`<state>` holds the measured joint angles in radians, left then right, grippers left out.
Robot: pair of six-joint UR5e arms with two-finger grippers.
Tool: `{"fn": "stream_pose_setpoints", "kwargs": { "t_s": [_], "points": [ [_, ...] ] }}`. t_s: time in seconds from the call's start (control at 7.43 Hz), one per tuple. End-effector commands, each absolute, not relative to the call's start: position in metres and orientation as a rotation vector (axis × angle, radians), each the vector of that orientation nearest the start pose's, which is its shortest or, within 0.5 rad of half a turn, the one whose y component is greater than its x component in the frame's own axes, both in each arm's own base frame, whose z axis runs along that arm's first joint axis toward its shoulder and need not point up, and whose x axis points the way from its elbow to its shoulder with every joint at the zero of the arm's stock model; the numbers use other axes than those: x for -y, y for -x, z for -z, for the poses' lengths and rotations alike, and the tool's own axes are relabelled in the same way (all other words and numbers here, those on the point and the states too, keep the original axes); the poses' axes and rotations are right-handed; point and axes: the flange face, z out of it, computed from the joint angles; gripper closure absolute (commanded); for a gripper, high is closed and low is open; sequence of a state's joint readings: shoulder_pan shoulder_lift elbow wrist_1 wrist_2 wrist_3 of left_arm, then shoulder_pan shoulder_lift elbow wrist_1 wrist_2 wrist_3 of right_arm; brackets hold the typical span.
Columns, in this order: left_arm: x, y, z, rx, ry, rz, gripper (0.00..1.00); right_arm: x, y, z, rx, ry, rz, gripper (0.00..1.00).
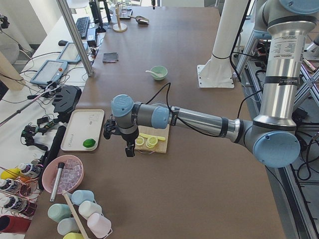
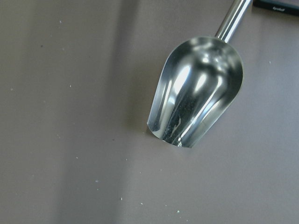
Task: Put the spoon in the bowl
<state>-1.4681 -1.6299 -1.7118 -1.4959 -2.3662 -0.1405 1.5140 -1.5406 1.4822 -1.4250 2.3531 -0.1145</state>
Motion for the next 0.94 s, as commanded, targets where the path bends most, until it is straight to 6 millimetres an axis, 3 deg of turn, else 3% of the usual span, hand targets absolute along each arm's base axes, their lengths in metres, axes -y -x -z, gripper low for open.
{"fn": "stream_pose_setpoints", "kwargs": {
  "t_s": [0.0, 0.54, 0.81],
  "points": [
    [0.522, 0.009, -0.563, -0.804, -0.026, -0.016, 0.02, 0.493, -0.035, -0.672, 0.79, -0.135, 0.209, 0.0],
    [0.519, 0.009, -0.564, -0.804, -0.026, -0.017, 0.02, 0.508, -0.034, -0.633, 0.786, -0.192, 0.216, 0.0],
    [0.521, 0.009, -0.552, -0.806, -0.05, -0.025, 0.02, 0.52, -0.033, -0.623, 0.779, -0.154, 0.189, 0.0]
  ]
}}
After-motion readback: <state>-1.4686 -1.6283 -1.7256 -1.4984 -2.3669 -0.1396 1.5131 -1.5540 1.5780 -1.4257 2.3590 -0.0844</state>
